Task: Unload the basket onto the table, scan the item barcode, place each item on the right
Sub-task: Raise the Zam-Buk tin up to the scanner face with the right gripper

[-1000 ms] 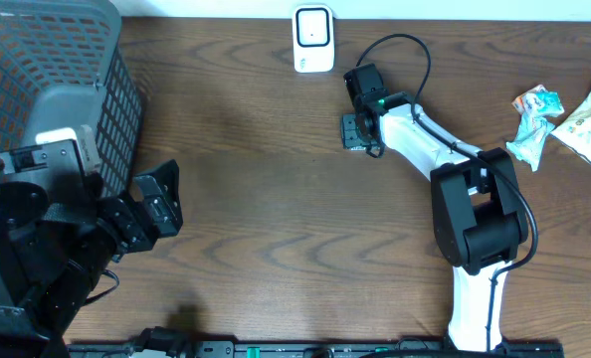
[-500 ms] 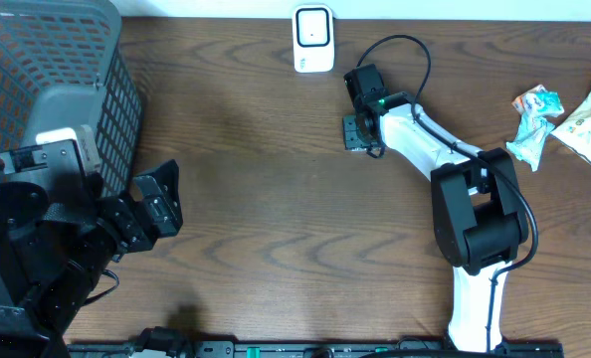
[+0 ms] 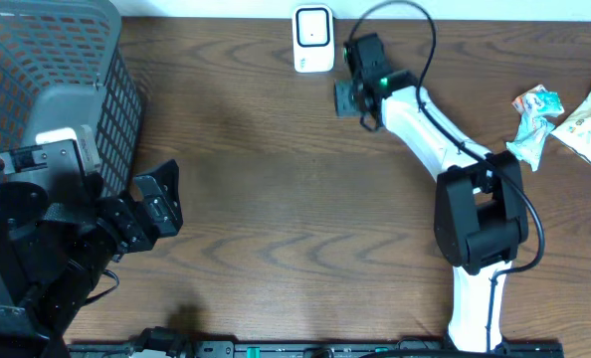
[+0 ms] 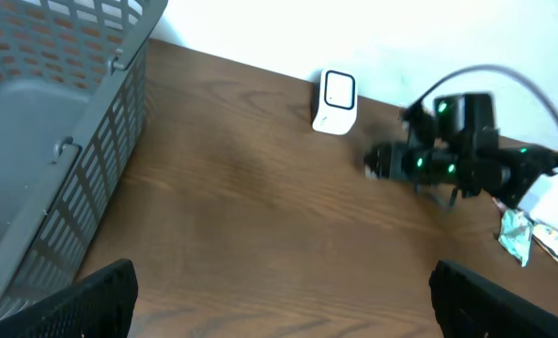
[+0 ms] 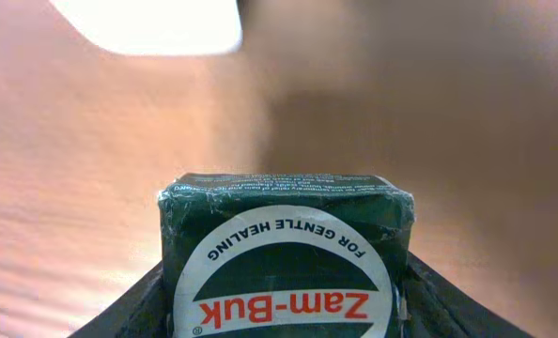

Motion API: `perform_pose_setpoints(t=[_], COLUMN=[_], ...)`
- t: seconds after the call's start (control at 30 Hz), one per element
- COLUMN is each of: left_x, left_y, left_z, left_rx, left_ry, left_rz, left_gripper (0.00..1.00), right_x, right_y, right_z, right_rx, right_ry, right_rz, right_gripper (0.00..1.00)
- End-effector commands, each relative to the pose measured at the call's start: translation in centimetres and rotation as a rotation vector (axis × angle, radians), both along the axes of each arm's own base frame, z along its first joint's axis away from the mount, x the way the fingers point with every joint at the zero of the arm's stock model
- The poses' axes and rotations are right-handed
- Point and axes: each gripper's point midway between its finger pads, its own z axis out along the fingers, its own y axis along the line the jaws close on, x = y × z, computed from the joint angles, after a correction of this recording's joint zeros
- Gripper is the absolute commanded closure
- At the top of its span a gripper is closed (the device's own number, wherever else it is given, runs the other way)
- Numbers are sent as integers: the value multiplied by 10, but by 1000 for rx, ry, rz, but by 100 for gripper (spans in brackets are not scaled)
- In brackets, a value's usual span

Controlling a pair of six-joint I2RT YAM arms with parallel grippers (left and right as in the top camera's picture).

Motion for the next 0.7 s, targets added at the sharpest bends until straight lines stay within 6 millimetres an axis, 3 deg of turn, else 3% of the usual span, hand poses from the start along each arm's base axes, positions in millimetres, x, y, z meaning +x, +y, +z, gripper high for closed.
perform_pose_setpoints(t=[0.0,0.43,0.67], left_x=[0,0,0], left_y=[3,3,3], left_z=[2,2,2], left_rx=[-2,-2,-2], left_ry=[-5,-5,-5], left_rz=[20,20,20], left_gripper=[2,2,2], right_x=[22,86,104], right_y=[22,50,67], right_z=[48,146,161], right_rx=[70,245,316], right_ry=[-139,-620,-791], right_rz=[54,61,78], right_gripper=[48,50,53])
